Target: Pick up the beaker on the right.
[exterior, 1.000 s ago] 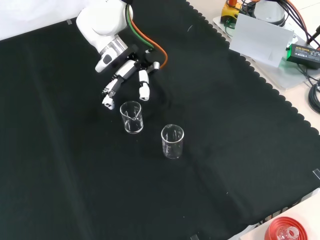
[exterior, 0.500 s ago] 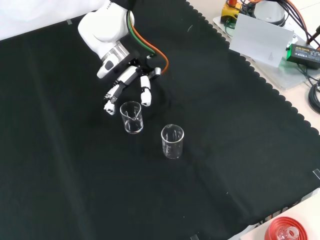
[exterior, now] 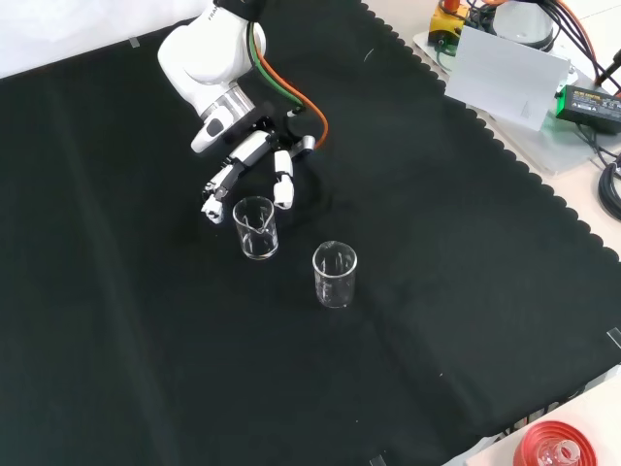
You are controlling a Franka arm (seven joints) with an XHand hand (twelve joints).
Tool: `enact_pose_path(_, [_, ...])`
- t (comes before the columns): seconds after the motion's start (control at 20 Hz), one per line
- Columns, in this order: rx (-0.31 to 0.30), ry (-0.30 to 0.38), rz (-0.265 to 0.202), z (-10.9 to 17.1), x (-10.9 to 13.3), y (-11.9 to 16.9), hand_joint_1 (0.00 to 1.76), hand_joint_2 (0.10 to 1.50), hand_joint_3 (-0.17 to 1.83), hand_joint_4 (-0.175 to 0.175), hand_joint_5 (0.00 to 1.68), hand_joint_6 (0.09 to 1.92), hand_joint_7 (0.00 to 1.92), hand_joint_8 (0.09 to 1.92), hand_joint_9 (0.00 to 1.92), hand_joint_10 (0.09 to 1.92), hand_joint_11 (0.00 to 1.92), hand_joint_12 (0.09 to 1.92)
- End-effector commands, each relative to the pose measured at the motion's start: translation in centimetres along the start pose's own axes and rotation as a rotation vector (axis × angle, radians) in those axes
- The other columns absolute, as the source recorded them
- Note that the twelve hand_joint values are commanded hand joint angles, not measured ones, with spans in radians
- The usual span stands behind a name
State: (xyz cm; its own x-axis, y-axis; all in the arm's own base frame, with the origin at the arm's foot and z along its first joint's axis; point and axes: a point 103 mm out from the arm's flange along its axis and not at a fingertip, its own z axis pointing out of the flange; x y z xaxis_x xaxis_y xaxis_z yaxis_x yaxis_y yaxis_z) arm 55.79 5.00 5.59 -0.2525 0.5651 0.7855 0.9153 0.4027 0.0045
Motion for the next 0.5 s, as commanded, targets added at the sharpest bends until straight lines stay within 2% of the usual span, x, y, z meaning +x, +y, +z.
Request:
enact_pose_path(0.05, [-0.002,-0.002,0.005,0.5,0.0,0.1,0.92,0.86,-0.17,-0.112,0.2,0.09,0.13,0.7,0.22,0.72,0.0,1.06])
enact_pose_path(0.15, [-0.001,-0.004,0.006,0.7,0.0,0.3,0.92,0.86,-0.17,-0.11,0.22,0.09,0.15,0.7,0.23,0.72,0.0,1.07])
enact_pose_path(0.3, [-0.002,0.01,0.002,-0.3,-0.3,-0.4,0.92,0.87,-0.17,-0.107,0.27,0.09,0.19,0.7,0.26,0.71,0.0,1.07])
enact_pose_path(0.5, [0.005,-0.001,0.008,0.9,-0.2,0.2,0.94,0.87,-0.17,-0.096,0.32,0.09,0.24,0.69,0.3,0.69,0.0,1.1])
